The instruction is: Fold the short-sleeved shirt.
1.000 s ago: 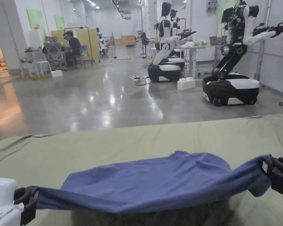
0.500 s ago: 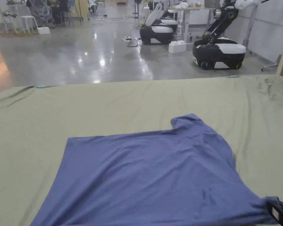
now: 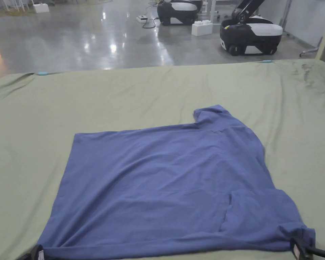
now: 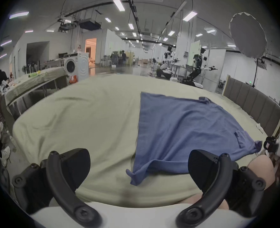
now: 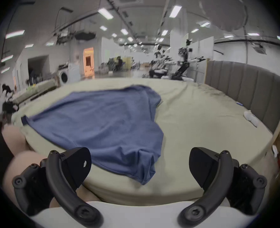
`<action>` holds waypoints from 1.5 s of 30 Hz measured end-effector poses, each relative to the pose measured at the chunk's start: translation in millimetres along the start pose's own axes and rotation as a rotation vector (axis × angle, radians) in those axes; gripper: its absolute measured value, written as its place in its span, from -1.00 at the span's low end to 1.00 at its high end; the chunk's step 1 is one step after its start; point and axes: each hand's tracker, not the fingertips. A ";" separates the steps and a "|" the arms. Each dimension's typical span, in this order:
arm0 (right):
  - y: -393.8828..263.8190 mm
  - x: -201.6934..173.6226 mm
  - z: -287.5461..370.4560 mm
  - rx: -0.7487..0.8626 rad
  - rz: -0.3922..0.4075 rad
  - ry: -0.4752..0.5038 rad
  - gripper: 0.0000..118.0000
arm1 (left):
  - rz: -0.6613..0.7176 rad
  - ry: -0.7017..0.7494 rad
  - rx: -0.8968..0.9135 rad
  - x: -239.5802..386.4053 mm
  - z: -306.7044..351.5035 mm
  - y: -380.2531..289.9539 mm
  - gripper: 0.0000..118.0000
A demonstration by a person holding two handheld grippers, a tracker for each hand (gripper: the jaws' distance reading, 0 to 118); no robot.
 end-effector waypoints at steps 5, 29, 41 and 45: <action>12.9 -20.7 29.1 0.048 -0.043 -0.025 -0.96 | -0.145 0.058 0.036 17.1 32.5 -0.7 -1.00; 16.6 -44.7 16.2 -0.085 0.013 -0.021 -0.96 | -0.115 0.003 -0.154 15.7 -46.2 -28.4 -0.91; -7.4 -3.2 -31.9 -0.251 0.016 -0.052 0.51 | -0.091 0.003 -0.179 18.8 -49.5 -27.7 -0.91; -9.3 -0.7 -38.2 -0.286 0.013 -0.046 -0.79 | -0.108 0.006 -0.191 21.9 -49.6 -25.4 -0.91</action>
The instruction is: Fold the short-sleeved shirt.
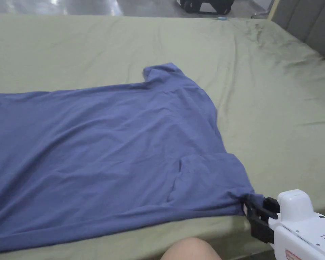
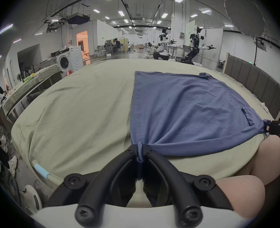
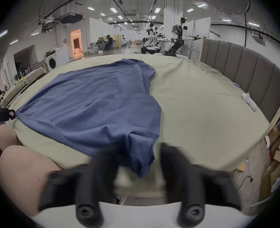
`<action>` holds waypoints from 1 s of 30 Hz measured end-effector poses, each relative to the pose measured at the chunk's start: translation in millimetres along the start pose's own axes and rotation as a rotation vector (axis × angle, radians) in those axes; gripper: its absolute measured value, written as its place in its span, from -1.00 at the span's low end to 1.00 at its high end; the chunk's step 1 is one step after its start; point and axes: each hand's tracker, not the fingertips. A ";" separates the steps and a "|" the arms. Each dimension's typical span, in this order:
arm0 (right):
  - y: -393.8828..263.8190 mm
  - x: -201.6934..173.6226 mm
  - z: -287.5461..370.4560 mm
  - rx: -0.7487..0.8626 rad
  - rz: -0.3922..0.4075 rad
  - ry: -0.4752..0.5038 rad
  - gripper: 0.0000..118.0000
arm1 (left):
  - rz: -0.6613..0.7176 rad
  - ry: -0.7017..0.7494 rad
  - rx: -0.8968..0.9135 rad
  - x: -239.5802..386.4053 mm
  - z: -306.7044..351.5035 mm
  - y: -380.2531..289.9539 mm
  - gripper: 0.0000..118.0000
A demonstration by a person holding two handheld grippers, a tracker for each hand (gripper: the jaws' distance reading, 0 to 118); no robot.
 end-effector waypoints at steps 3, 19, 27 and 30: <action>2.0 -1.8 8.9 0.007 0.005 0.021 -0.79 | -0.014 -0.003 -0.014 1.7 1.8 5.0 -0.91; 180.7 29.5 -51.2 -0.197 0.253 0.099 -0.79 | -0.102 -0.100 -0.181 -20.5 -75.6 162.1 -0.91; 190.2 31.3 -171.8 -0.333 0.300 0.037 -0.35 | -0.077 -0.100 -0.332 -19.5 -187.5 161.7 -0.75; 182.0 38.6 -177.7 -0.288 0.223 -0.043 0.95 | -0.010 -0.043 -0.311 -29.9 -191.8 156.2 1.00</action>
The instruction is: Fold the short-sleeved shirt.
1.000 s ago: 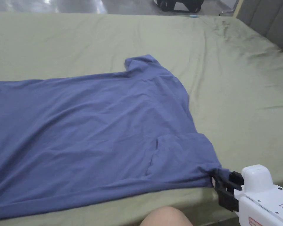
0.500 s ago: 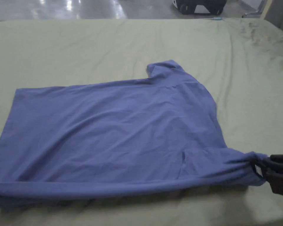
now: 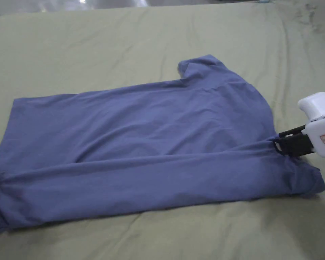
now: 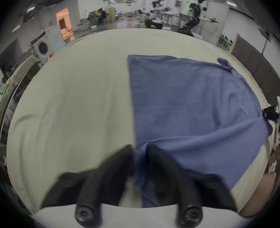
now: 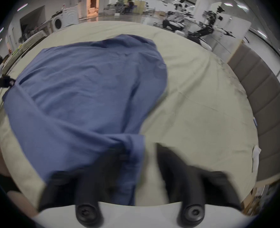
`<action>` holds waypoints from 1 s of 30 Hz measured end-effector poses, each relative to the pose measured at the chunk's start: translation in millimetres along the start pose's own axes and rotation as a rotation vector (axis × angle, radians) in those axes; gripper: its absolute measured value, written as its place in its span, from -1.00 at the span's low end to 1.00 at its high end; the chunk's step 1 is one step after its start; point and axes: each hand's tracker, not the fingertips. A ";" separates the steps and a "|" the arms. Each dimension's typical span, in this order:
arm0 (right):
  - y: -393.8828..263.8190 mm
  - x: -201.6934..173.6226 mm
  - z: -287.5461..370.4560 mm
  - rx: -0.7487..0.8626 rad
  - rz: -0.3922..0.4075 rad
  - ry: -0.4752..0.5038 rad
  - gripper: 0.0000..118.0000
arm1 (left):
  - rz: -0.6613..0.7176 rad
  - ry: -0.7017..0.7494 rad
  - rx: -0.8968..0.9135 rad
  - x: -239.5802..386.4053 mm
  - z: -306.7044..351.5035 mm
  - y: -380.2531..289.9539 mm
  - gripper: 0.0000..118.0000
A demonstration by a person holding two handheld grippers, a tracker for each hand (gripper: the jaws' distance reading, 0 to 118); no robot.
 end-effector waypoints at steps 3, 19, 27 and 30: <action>-15.6 16.1 42.8 0.291 -0.127 -0.133 0.93 | 0.037 0.103 0.194 -19.3 40.8 -8.9 1.00; -151.0 -105.4 164.6 0.451 -0.129 0.117 -0.95 | 0.049 -0.082 0.328 16.5 114.3 -146.7 0.00; -137.7 -119.9 169.5 0.468 -0.046 0.151 -0.95 | -0.006 -0.019 0.138 23.1 30.3 -102.3 0.63; -136.8 -118.1 165.2 0.469 -0.027 0.134 -0.95 | -0.083 0.027 0.194 35.1 38.3 -106.8 -0.64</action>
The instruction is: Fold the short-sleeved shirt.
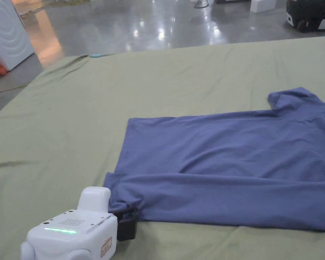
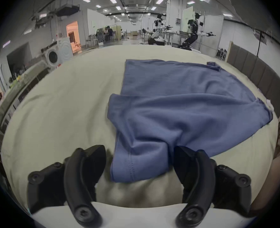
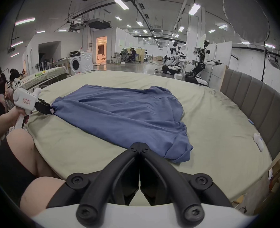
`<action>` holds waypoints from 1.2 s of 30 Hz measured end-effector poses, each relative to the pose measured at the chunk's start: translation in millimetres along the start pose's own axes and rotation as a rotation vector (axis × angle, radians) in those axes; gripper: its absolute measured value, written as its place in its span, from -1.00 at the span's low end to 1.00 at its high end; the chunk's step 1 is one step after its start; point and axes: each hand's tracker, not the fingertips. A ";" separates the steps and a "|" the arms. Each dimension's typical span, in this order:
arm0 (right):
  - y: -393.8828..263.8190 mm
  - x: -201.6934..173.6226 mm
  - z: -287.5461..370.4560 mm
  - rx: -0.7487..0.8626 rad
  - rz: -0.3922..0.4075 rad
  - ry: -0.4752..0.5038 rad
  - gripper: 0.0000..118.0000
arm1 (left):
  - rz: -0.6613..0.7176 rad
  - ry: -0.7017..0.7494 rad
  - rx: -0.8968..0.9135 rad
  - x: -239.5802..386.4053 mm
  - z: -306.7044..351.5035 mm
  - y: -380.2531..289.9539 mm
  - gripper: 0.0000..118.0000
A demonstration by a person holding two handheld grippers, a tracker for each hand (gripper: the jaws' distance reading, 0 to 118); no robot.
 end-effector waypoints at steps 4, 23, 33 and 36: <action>-4.5 8.8 -10.6 -0.010 -0.044 0.025 -0.95 | -0.015 -0.032 0.062 12.6 13.3 -0.9 -0.83; -30.8 101.0 -107.2 -0.241 -0.361 0.015 -0.71 | 0.049 -0.112 0.032 9.0 33.4 7.9 -0.83; 5.9 91.3 -12.2 -0.228 -0.214 0.052 -0.71 | 0.020 -0.154 0.045 -14.4 122.9 5.5 -0.83; -7.1 86.6 15.9 -0.263 -0.200 0.077 -0.71 | 0.060 -0.200 0.014 -24.9 148.7 -20.0 -0.82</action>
